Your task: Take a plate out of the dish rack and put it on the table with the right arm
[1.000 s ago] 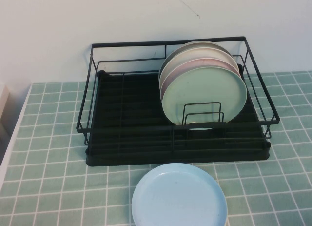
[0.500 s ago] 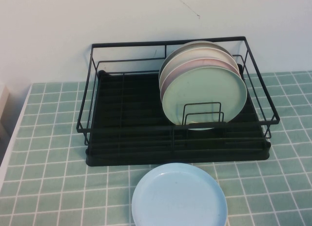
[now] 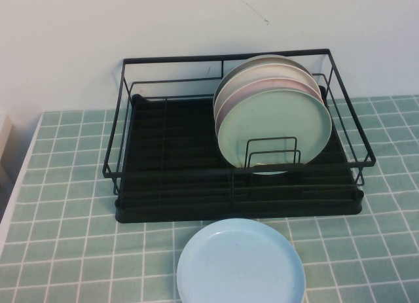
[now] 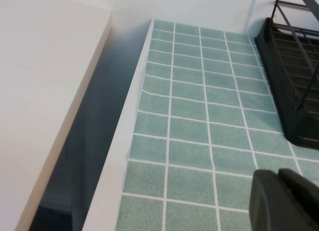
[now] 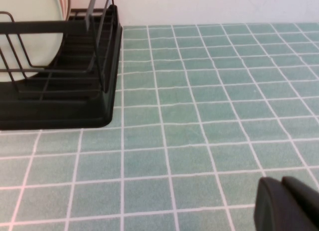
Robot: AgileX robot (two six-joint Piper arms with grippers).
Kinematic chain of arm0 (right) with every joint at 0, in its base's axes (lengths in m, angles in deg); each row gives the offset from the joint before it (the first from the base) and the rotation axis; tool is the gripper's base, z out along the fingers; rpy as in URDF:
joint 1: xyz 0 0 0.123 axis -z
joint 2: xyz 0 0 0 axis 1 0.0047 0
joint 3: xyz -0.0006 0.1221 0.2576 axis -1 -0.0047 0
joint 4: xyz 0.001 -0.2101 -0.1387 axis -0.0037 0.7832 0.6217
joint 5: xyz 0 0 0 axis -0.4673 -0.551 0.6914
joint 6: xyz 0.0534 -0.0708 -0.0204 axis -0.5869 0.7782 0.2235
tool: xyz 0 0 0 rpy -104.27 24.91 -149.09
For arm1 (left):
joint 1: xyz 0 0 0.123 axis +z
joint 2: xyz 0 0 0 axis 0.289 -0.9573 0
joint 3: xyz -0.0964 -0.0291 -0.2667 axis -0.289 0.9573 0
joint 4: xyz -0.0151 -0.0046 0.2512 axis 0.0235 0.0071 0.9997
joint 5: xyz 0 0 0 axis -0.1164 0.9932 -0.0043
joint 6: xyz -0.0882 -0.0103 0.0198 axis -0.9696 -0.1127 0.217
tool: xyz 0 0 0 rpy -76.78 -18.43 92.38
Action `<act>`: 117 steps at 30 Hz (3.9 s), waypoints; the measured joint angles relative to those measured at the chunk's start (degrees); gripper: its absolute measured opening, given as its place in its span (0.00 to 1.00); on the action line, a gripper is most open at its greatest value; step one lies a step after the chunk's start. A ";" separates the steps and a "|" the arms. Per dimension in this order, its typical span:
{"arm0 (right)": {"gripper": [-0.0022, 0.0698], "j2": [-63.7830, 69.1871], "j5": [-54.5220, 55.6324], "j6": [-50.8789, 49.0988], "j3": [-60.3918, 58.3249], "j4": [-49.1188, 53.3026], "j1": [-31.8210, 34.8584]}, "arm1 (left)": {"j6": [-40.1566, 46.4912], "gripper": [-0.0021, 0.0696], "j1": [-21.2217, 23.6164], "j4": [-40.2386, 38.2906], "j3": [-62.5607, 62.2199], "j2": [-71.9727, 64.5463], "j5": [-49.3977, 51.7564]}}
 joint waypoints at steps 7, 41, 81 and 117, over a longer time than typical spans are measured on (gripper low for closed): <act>0.03 0.00 -0.13 -7.12 0.00 -21.69 0.00 | 0.00 0.02 0.00 0.00 0.00 0.00 0.00; 0.03 42.06 -22.57 65.87 45.86 -41.40 0.00 | 0.00 0.02 0.00 0.00 0.00 0.00 0.00; 0.32 110.99 -33.65 91.08 106.04 -28.12 -17.53 | 0.00 0.02 0.00 0.00 0.00 0.00 0.00; 0.18 117.51 -27.85 89.07 106.04 -29.03 -17.53 | 0.00 0.02 0.00 0.00 0.00 0.00 0.00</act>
